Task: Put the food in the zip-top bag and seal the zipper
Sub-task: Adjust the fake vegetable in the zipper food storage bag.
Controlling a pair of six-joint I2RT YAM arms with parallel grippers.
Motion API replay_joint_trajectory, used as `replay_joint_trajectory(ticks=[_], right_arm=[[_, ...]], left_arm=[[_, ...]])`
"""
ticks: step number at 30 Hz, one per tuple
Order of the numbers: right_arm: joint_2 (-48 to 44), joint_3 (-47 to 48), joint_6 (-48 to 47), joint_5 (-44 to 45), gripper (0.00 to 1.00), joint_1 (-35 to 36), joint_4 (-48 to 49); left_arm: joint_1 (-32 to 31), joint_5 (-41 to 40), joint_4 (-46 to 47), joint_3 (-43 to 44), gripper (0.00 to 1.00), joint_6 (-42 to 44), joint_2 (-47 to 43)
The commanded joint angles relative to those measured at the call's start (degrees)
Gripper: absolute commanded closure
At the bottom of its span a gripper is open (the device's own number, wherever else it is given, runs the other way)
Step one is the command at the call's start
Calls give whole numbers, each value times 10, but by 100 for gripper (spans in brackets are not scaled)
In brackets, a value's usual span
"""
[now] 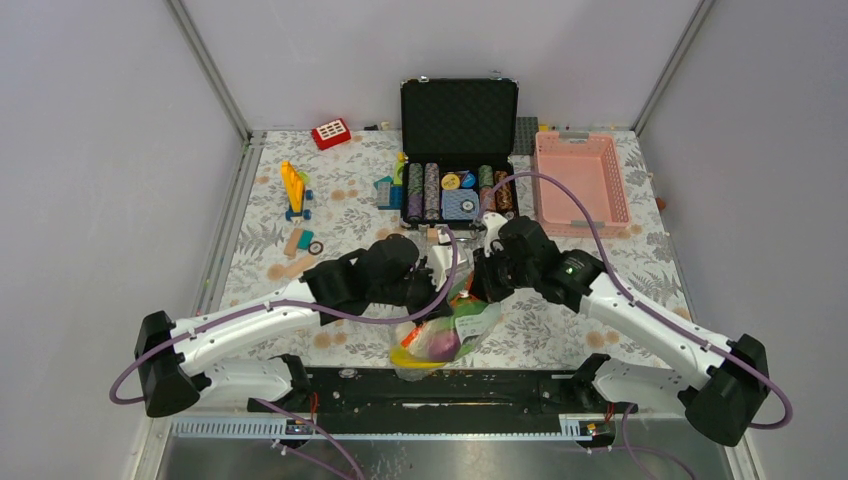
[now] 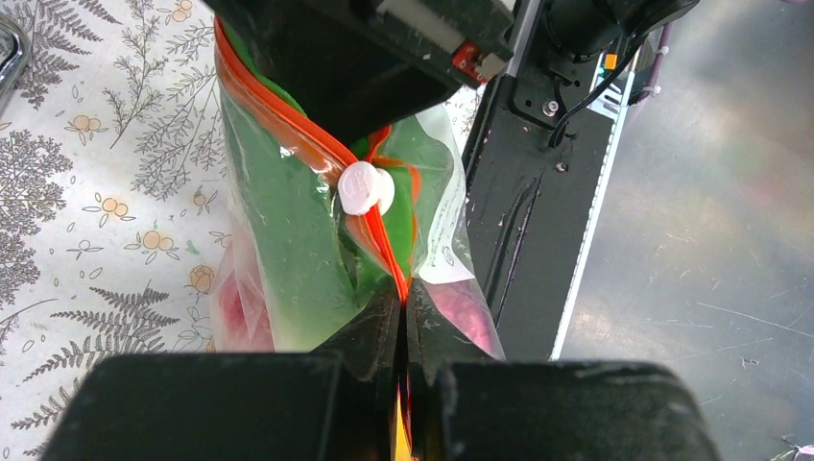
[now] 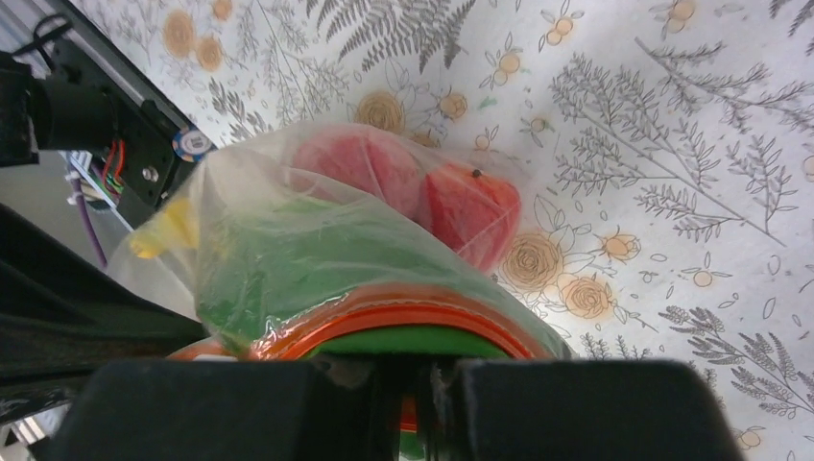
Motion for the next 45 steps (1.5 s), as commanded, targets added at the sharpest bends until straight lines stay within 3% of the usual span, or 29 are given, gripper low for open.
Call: replay_joint_trajectory(ticks=[1,5,9,21,29,39,45], right_arm=[[34,-2,-16,-50,90,20,-65],[30,1,-22,-28,83,23,-82],[-38,18,-35,18,55,23,-72],[-206,6,-44,137,37,23,-24],[-213,-5,-31,151,36,23,33],[-184,-13,-12,108,55,23,30],[-203,-33,-8,106,57,23,29]], left_arm=[[-1,7,69,21,100,9,-5],[-1,3,70,17,100,10,-11],[-1,-3,69,5,100,8,-21],[-1,13,69,-15,100,16,-45],[-1,22,72,-12,100,16,-37],[-2,15,73,-11,100,18,-35],[-1,1,82,-12,100,8,-36]])
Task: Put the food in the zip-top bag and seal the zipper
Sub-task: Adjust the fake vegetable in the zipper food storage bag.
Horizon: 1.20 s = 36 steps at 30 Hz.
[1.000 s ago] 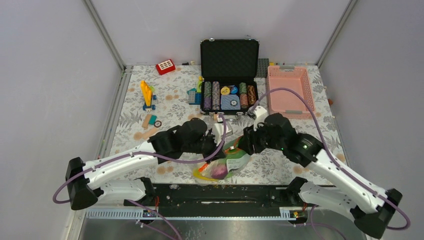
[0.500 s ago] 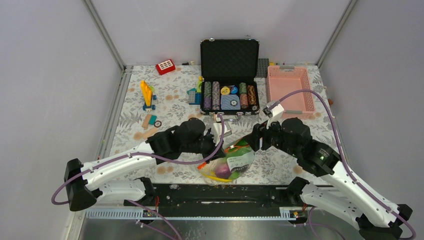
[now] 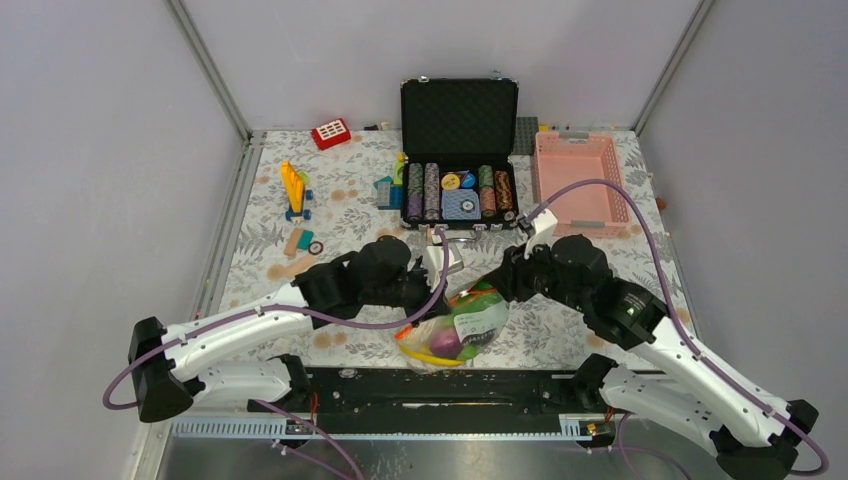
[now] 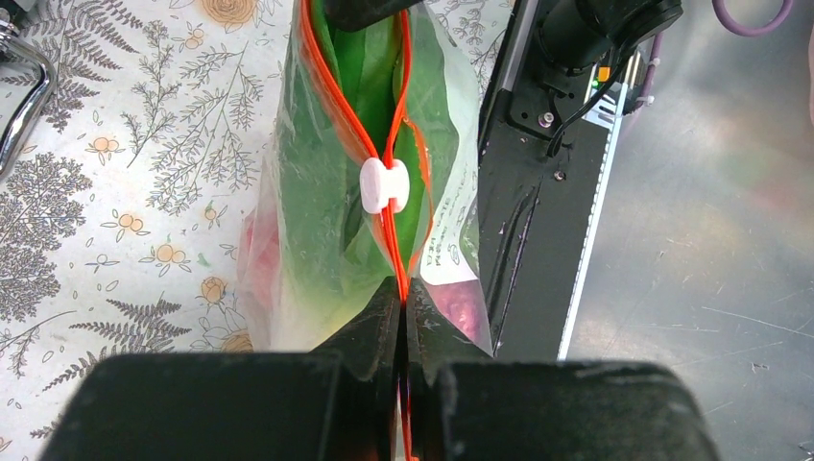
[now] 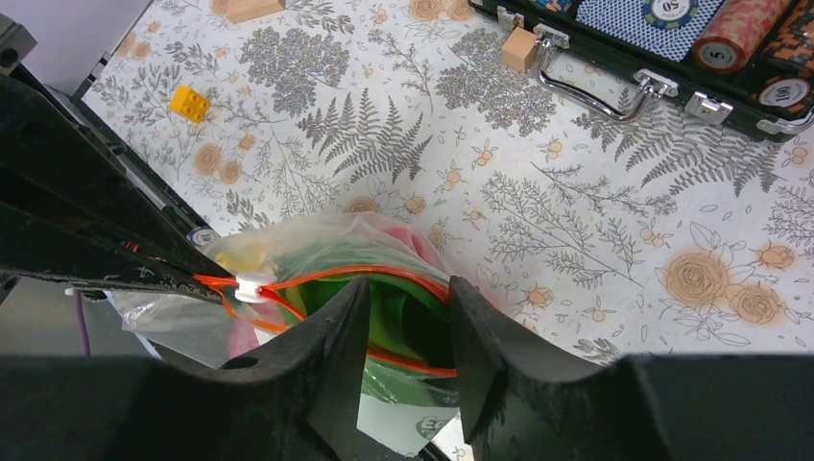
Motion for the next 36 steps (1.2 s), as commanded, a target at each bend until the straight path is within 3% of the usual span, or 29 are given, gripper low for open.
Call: replay_joint_trajectory(ticks=[1,6,14,25,32,36], right_arm=[[-16,-13,11,-13,58,5,11],[-13,-20,10,-23,65,5,11],[15,-32,31,-26,67,5,31],[93,-55,52,-174,97,6,71],[84,-78,26,-345,96,19,100],[77,-80,1,-441,84,19,107]], left_arm=[[0,-2,70,3,100,-3,-9],[1,1,76,1,100,-9,-9],[0,10,77,2,100,-6,-6],[0,-2,77,5,100,-4,-3],[0,-21,73,2,100,-5,-2],[0,-18,72,6,100,-2,-1]])
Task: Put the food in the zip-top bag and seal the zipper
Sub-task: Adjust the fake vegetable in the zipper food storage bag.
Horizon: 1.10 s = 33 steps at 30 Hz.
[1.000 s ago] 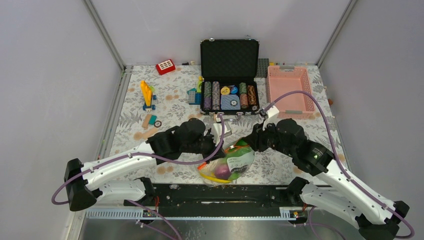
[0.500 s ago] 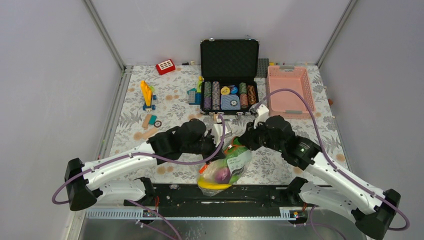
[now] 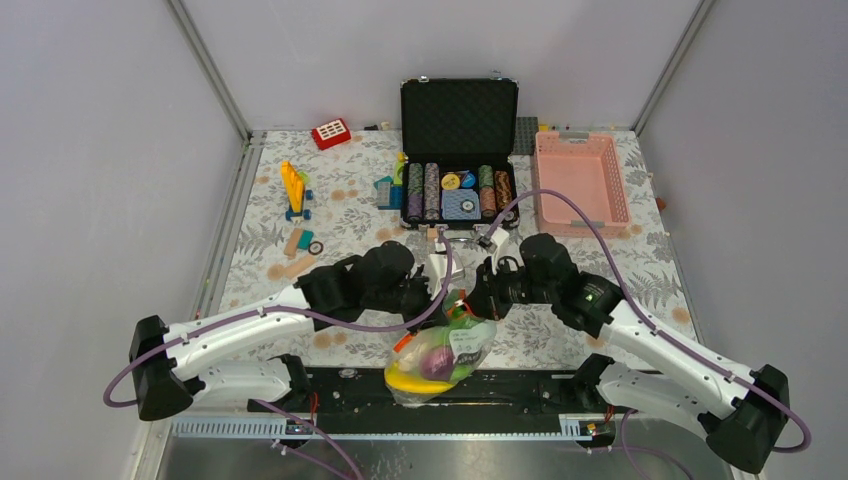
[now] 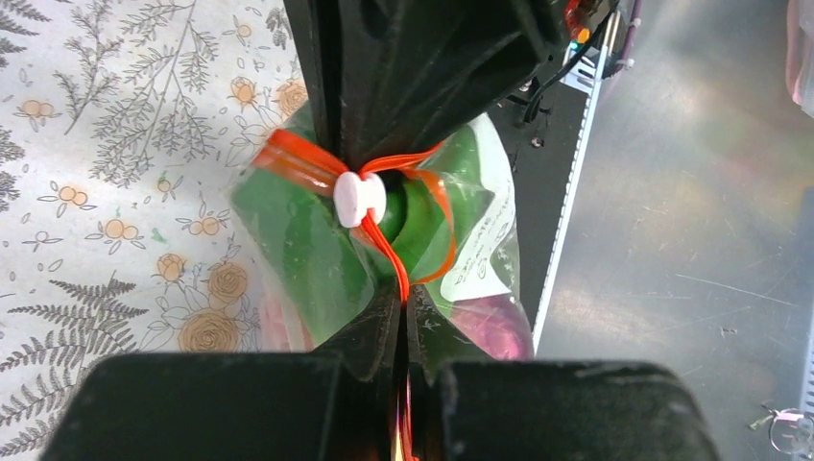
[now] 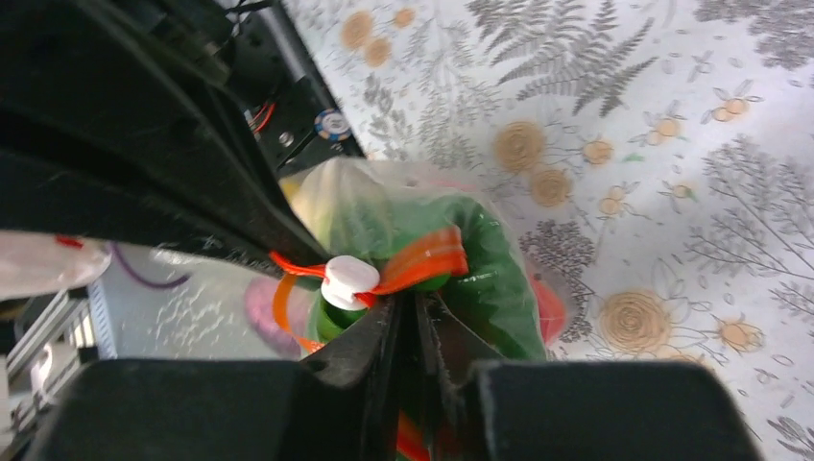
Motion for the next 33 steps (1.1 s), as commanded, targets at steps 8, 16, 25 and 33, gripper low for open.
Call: replay_joint_trajectory(ticks=[8,16,25,33], right_arm=[[20,22,-29,-58,90,20,-71],[59,13,-28,-97,89,43,-48],[-6,79,-104,67,60,59,-170],[-155,112,-218,127,36,59,-200]], left_arm=[[8,-9,90,16,100,21,-15],[8,-21,100,8,100,22,-23],[8,-22,74,12,100,34,-24],[8,-5,46,7,100,67,-39]])
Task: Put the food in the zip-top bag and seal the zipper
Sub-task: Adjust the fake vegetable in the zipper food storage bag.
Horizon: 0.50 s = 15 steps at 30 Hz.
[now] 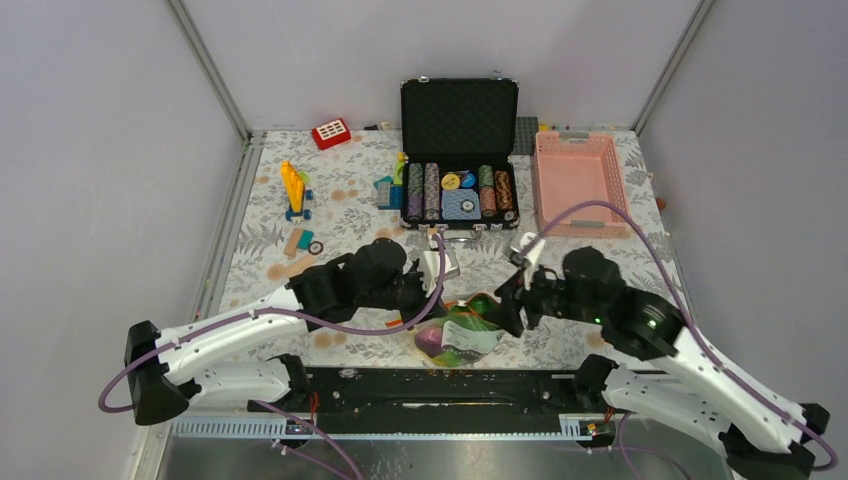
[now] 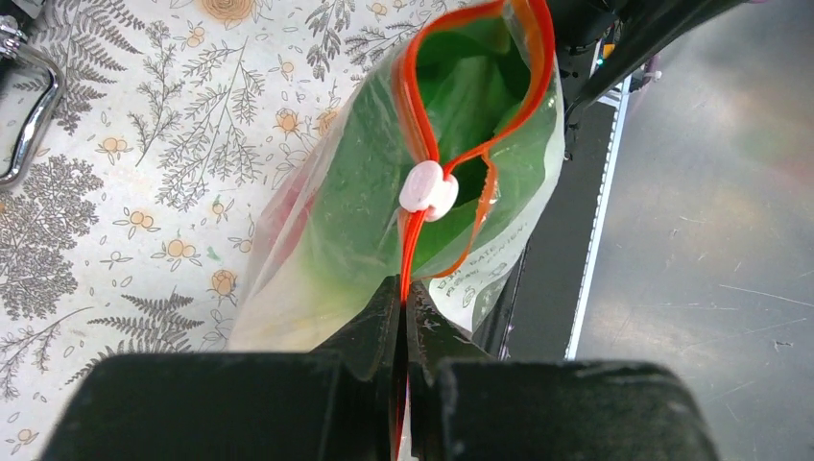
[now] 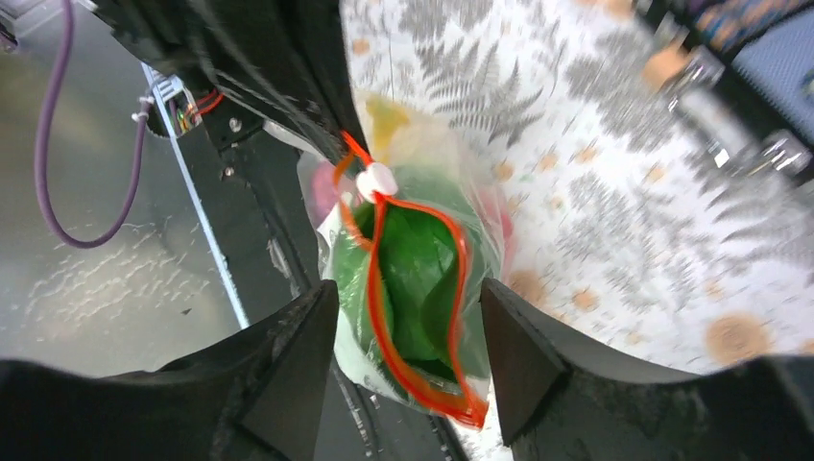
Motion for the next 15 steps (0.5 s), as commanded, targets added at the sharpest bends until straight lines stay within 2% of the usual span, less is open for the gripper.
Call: replay_joint_trajectory(ticks=[1,5,8,11,15], right_arm=[[-56,25,-116,5,33,6,-22],[-72,23,-181,-18,24,6,39],[-45,44,-212,-46,24,6,37],[-11,66,-217,-34,26,6,19],[15,85,-238,-29,39,6,13]], left_arm=[[2,12,43,9,100,31,-18],[2,31,44,20,100,61,-15],[2,32,24,34,100,75,-8],[2,31,17,36,100,78,-6],[2,28,11,34,100,77,-5]])
